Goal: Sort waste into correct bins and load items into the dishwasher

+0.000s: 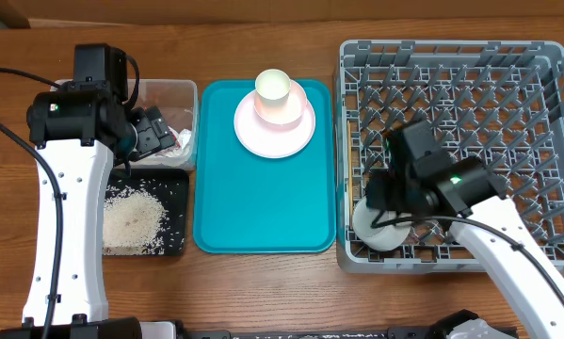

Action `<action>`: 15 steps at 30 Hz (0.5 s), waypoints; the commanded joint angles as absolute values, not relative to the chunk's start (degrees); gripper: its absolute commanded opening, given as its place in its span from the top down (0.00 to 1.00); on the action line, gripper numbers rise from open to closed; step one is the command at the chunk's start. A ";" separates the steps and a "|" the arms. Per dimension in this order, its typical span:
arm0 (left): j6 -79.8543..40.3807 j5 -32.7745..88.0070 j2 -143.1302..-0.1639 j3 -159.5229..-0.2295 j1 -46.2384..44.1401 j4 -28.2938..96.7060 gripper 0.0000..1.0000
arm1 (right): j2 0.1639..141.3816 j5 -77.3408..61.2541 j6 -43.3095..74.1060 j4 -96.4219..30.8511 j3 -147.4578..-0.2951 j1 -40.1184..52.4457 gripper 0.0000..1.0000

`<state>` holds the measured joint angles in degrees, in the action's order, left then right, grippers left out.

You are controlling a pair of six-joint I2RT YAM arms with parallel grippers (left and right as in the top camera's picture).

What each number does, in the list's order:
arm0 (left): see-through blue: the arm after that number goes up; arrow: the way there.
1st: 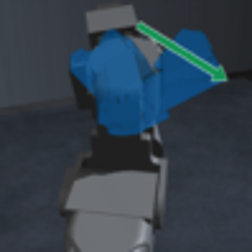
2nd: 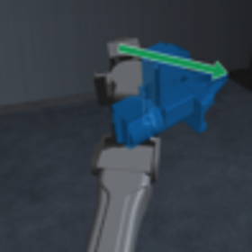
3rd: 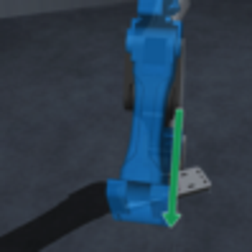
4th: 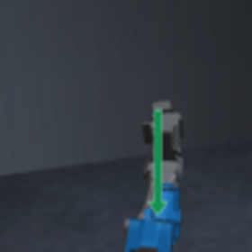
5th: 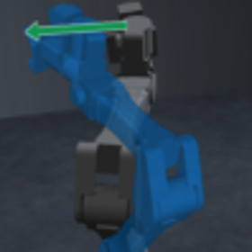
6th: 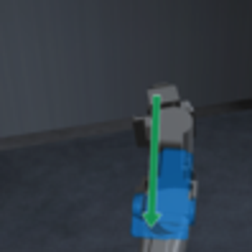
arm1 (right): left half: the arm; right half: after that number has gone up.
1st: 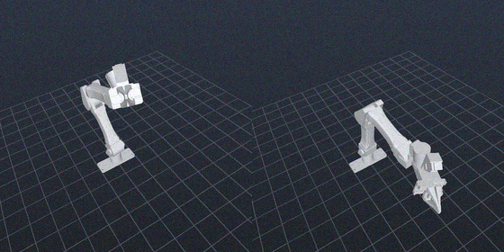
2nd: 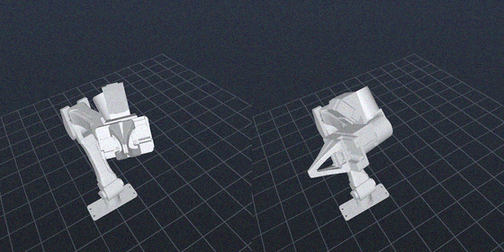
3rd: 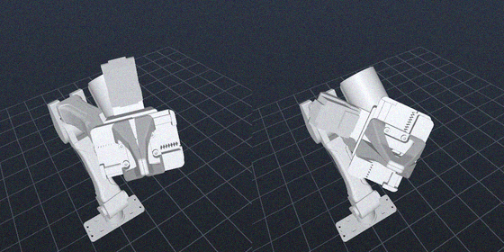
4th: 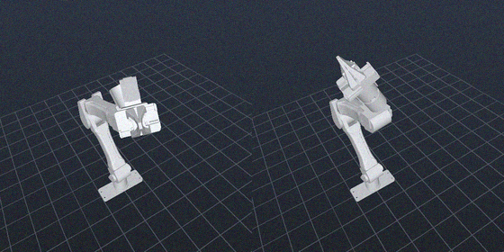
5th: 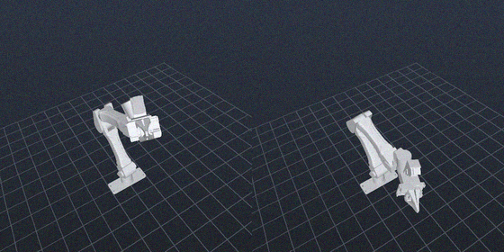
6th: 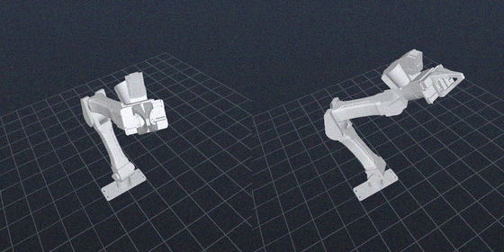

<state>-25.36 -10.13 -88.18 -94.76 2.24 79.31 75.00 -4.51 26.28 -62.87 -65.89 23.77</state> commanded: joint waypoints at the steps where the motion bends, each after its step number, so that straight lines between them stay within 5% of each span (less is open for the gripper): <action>1: -25.54 -10.50 -88.40 -95.31 2.22 79.24 0.00 | 74.56 -3.66 23.59 -58.06 -68.18 23.81 0.84; 15: -25.54 -10.50 -88.40 -95.31 2.22 79.24 0.00 | 89.86 -2.37 17.67 -41.63 -68.16 23.90 0.75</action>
